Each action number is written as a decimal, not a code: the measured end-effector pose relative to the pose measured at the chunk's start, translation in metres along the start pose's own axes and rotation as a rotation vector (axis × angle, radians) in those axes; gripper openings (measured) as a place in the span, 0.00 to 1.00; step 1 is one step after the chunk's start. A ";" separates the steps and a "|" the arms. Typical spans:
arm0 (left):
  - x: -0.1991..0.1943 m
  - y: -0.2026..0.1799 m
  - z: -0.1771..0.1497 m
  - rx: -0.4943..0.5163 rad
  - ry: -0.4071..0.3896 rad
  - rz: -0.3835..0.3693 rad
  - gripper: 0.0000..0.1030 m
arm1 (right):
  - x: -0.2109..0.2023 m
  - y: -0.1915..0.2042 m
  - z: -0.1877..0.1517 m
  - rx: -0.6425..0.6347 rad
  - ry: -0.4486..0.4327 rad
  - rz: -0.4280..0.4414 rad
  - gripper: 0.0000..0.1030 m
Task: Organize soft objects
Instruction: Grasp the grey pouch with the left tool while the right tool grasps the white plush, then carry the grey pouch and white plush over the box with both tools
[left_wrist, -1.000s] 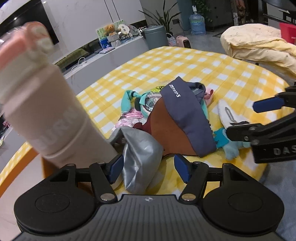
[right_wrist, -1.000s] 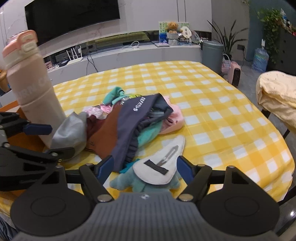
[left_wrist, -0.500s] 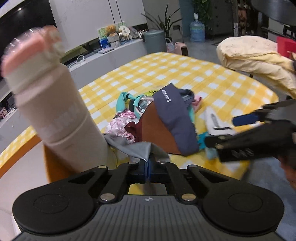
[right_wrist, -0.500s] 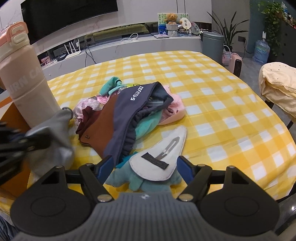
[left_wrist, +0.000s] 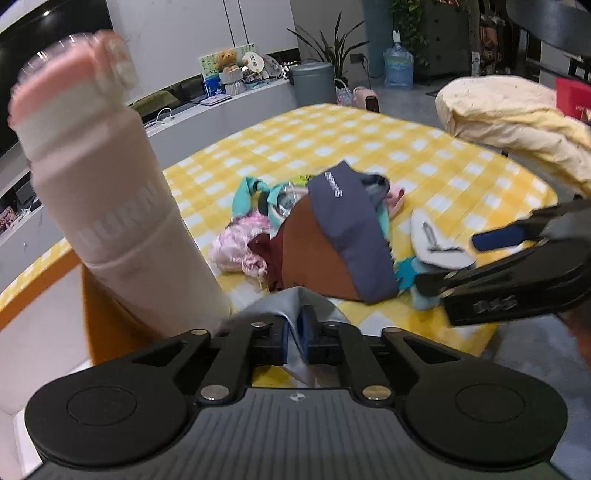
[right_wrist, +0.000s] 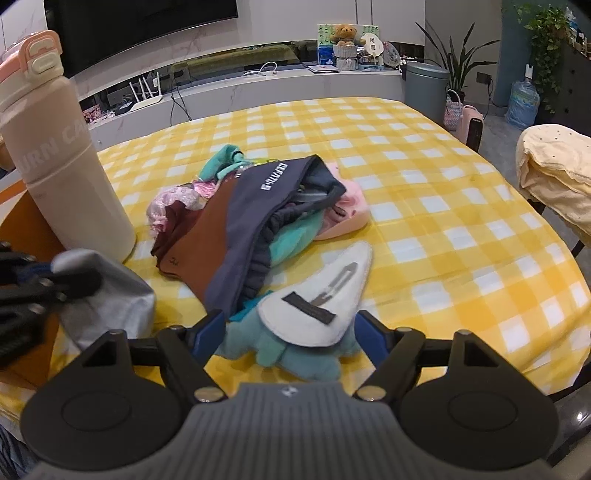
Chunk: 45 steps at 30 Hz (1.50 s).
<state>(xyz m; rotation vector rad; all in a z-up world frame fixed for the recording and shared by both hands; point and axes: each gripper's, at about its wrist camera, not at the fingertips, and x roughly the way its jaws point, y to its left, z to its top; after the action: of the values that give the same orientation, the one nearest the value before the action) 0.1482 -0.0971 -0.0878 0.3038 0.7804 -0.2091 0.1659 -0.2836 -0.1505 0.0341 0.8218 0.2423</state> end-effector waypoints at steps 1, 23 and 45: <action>0.004 -0.001 -0.003 0.003 0.009 0.004 0.33 | 0.000 -0.002 0.000 0.003 0.000 -0.002 0.76; 0.051 0.005 -0.017 -0.097 0.056 0.074 0.91 | 0.018 -0.004 -0.009 0.022 0.037 0.033 0.71; -0.011 0.012 -0.007 -0.230 -0.083 -0.043 0.05 | -0.032 0.004 0.003 -0.022 -0.059 -0.027 0.47</action>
<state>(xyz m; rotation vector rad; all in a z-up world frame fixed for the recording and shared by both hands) 0.1394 -0.0827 -0.0819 0.0610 0.7215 -0.1695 0.1458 -0.2867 -0.1247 0.0098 0.7604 0.2237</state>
